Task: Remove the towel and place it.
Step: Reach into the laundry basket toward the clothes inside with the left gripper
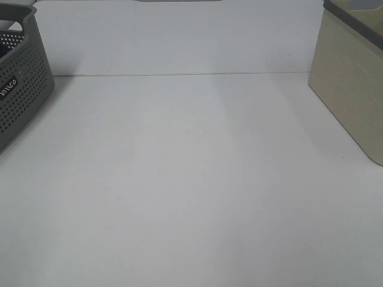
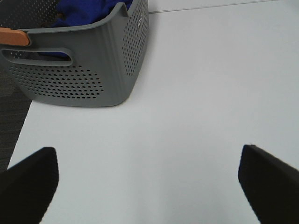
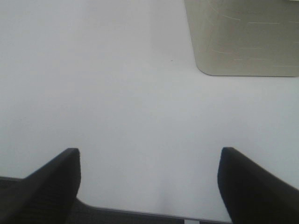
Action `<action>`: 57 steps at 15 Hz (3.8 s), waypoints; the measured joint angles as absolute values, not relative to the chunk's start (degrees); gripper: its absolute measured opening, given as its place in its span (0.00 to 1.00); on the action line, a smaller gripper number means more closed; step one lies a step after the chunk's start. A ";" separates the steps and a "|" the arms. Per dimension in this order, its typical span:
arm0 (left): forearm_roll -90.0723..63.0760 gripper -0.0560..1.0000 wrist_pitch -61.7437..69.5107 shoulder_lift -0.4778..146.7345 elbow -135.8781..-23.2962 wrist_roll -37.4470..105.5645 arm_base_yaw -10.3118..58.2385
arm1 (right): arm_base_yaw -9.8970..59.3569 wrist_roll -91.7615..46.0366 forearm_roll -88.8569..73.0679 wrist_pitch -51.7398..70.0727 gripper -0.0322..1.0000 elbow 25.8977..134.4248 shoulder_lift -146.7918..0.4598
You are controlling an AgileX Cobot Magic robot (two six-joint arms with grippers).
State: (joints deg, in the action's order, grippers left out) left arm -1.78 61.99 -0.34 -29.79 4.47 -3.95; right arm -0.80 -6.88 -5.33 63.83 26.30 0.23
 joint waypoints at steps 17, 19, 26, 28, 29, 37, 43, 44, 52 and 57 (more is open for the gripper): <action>-1.78 0.99 61.99 -0.34 -29.79 4.47 -3.95 | -0.80 -6.88 -5.33 63.83 0.79 26.30 0.23; -1.60 0.99 61.99 -0.34 -29.79 4.47 -3.95 | -0.80 -6.88 -5.33 63.83 0.79 26.30 0.23; -0.52 0.99 61.99 -0.34 -29.79 4.47 -3.95 | -0.80 -6.88 -5.33 63.83 0.79 26.30 0.23; 0.00 0.99 61.99 -0.34 -29.79 4.47 -3.95 | -0.80 -6.88 -5.33 63.83 0.79 26.30 0.23; 0.00 0.99 61.99 -0.34 -29.79 4.47 -3.95 | -0.80 -6.88 -5.33 63.83 0.79 26.30 0.23; 0.00 0.99 61.99 -0.34 -29.79 4.47 -3.95 | -0.80 -6.88 -5.33 63.83 0.79 26.30 0.23; 1.78 0.99 63.48 14.09 -40.39 17.93 -3.95 | -0.80 -6.88 -5.33 63.83 0.79 26.30 0.23; 2.29 0.99 63.48 18.79 -43.95 21.08 -3.95 | -0.80 -6.88 -5.33 63.83 0.79 26.30 0.23; 8.94 0.99 63.71 60.96 -79.18 52.83 -3.95 | -0.80 -6.88 -5.33 63.83 0.79 26.30 0.23; 16.56 0.99 64.29 82.16 -95.11 61.13 -3.95 | -0.80 -6.88 -5.33 63.83 0.79 26.30 0.23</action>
State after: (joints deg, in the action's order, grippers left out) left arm 16.56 64.29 82.16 -95.11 61.13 -3.95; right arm -0.80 -6.88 -5.33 63.83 26.30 0.23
